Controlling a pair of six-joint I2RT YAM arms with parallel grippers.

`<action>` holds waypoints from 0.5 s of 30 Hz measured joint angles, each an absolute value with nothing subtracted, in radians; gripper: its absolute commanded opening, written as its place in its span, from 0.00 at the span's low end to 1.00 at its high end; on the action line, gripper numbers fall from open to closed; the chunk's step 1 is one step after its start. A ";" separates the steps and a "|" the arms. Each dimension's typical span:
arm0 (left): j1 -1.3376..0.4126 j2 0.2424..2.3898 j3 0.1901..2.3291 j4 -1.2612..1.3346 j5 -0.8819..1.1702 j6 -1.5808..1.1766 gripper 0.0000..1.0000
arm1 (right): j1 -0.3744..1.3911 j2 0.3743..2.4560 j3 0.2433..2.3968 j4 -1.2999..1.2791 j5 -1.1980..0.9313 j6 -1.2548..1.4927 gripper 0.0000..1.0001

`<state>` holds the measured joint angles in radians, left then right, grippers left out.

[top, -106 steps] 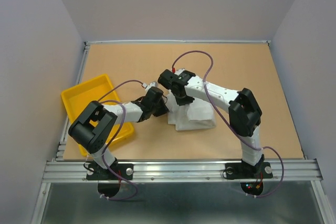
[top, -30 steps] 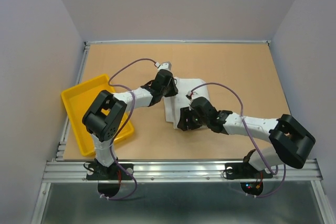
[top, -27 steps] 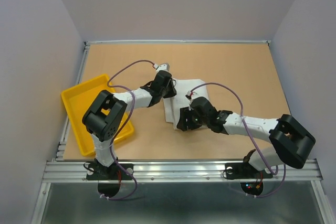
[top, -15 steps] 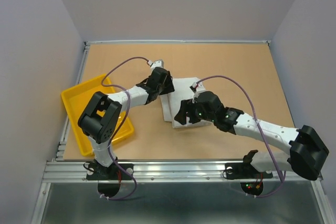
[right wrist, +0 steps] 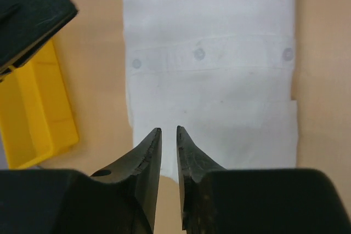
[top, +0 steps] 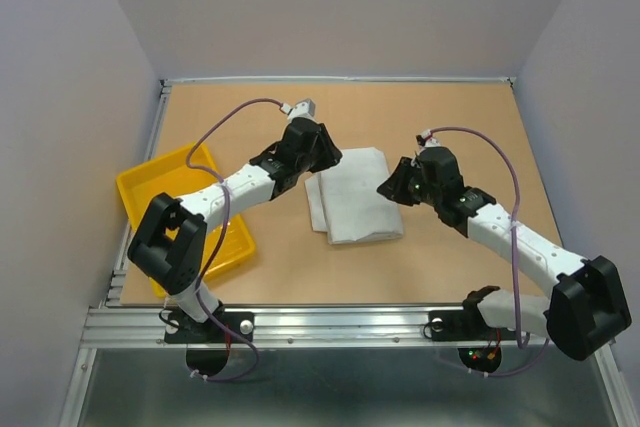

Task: Fold and stack the long sleeve shirts
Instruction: Fold the shirt

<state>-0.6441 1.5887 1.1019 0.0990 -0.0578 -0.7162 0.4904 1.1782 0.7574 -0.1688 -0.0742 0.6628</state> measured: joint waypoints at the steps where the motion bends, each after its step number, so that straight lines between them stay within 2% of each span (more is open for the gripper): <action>1: -0.648 1.607 1.111 0.101 -0.053 -0.716 0.39 | 0.492 1.180 0.756 -0.158 -0.110 0.669 0.23; 5: -0.649 1.716 1.143 0.135 -0.032 -0.718 0.36 | 0.492 1.195 0.715 -0.044 -0.228 0.699 0.23; 10: -0.613 1.881 1.159 0.152 -0.011 -0.720 0.31 | 0.492 1.293 0.561 0.183 -0.334 0.763 0.23; 15: -0.571 1.914 1.118 0.190 0.001 -0.735 0.31 | 0.490 1.417 0.387 0.338 -0.391 0.824 0.21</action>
